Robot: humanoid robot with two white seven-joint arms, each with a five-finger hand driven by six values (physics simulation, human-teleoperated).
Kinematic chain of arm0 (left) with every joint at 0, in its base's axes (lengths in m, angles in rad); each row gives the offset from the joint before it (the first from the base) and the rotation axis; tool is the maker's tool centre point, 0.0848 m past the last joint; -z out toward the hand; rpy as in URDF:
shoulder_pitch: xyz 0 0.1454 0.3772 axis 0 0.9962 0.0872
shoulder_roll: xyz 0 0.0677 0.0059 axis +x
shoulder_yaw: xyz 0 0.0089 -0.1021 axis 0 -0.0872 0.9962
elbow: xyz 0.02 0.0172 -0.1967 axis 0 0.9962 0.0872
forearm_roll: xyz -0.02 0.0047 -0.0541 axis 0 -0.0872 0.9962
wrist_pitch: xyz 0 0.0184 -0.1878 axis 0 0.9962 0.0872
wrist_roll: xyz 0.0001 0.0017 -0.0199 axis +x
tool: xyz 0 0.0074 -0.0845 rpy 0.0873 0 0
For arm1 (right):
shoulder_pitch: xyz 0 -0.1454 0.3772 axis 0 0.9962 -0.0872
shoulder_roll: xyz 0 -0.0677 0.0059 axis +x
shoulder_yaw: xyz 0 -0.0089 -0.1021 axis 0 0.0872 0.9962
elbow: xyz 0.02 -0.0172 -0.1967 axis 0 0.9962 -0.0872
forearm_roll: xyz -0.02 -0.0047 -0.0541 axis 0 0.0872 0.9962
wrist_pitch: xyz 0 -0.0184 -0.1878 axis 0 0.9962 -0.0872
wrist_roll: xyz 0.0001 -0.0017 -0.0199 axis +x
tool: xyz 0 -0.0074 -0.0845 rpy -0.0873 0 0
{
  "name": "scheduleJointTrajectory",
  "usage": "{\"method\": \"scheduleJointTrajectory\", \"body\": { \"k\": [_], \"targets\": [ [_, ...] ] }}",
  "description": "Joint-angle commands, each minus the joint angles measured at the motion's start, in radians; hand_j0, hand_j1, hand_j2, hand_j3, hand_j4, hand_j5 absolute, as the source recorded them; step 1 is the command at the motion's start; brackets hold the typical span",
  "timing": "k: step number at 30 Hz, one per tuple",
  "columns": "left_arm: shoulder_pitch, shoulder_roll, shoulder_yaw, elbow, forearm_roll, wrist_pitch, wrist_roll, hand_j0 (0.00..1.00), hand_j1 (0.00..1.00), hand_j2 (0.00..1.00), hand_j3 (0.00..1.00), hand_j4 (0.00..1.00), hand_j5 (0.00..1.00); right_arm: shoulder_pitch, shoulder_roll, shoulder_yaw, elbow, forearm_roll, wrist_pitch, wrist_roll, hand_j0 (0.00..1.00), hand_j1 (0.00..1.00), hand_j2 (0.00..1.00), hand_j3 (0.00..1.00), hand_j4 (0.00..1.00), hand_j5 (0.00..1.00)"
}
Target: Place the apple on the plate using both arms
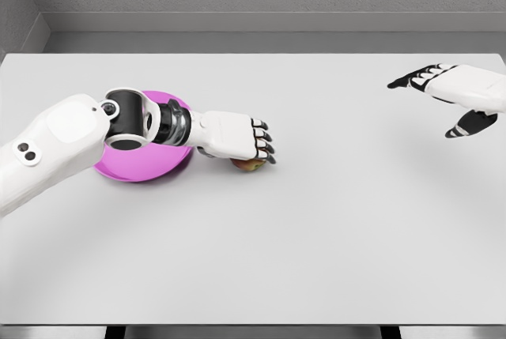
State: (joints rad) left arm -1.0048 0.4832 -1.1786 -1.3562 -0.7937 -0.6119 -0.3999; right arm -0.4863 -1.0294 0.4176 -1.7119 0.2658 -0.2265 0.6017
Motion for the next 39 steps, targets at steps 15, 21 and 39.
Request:
{"method": "scheduleJointTrajectory", "body": {
  "k": [15,21,39],
  "targets": [
    [-0.002,0.002,-0.004,-0.001,0.028,0.001,0.009,0.42,0.42,0.42,0.42,0.42,0.42,0.014,-0.001,-0.005,-0.038,-0.002,0.001,0.0,1.0,1.0,1.0,1.0,1.0,1.0],
    [0.002,0.021,0.083,-0.012,0.139,0.001,0.01,0.39,0.39,0.39,0.39,0.39,0.39,0.014,-0.001,-0.006,-0.038,-0.002,0.001,0.0,1.0,1.0,1.0,1.0,1.0,1.0],
    [0.095,0.284,0.249,-0.02,0.145,0.001,0.001,0.3,0.3,0.3,0.3,0.3,0.3,0.015,-0.001,-0.01,-0.038,-0.002,0.001,0.0,1.0,1.0,1.0,1.0,1.0,1.0]
  ]
}}
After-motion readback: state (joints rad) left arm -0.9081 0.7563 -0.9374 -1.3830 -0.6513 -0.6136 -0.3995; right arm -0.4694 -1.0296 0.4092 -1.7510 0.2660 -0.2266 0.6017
